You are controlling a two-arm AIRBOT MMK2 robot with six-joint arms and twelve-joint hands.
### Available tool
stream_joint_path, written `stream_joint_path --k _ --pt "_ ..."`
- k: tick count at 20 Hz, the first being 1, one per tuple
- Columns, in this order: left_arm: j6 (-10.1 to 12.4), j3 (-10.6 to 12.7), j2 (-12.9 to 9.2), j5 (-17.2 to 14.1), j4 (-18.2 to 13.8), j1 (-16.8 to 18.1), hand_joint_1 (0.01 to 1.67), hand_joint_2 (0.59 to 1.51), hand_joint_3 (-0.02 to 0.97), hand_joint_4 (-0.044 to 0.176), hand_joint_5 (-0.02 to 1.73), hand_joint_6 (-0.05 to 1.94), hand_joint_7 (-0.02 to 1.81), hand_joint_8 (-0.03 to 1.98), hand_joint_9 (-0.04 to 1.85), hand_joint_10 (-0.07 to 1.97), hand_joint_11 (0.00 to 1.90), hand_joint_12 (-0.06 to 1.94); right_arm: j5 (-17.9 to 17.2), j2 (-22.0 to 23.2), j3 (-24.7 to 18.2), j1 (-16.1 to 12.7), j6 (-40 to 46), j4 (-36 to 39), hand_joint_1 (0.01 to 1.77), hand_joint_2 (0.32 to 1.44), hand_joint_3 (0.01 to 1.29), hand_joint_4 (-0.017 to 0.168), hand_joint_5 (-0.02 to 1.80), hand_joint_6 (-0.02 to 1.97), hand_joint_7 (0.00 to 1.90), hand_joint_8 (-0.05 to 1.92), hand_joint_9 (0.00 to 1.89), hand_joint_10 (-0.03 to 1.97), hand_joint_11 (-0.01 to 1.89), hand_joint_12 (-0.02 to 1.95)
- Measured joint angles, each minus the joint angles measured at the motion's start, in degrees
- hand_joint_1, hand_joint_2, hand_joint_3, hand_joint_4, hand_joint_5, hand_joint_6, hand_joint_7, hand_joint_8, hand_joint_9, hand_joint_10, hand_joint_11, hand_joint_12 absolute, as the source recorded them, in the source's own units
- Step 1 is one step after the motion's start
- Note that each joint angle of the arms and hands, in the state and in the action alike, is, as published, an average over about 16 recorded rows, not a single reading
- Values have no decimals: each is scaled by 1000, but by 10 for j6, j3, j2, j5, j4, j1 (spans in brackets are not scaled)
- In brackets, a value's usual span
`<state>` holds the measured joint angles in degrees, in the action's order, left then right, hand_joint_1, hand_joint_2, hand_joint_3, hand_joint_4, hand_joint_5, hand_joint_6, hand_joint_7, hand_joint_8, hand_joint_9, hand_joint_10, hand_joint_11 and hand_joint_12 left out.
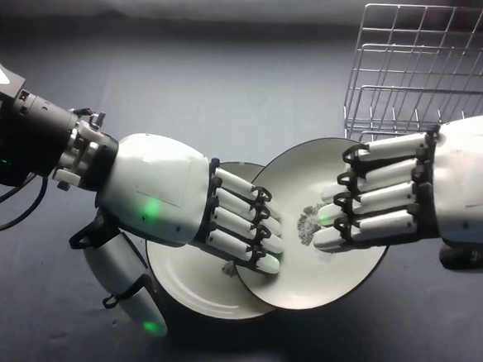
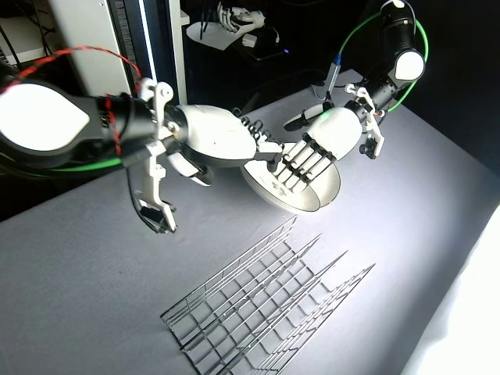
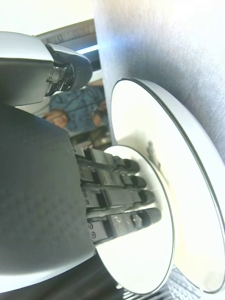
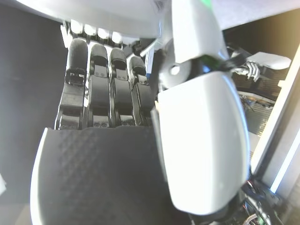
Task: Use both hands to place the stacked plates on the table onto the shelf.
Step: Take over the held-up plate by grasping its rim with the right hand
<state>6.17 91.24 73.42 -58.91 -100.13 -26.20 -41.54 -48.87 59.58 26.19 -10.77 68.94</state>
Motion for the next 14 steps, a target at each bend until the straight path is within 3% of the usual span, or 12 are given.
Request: stream_joint_path --k 14 --pt "0 7 2 -5 1 0 18 1105 -12 -7 148 -30 92 -19 138 -21 17 313 46 -101 73 15 -3 -5 1344 991 13 5 327 23 339 11 369 6 14 1152"
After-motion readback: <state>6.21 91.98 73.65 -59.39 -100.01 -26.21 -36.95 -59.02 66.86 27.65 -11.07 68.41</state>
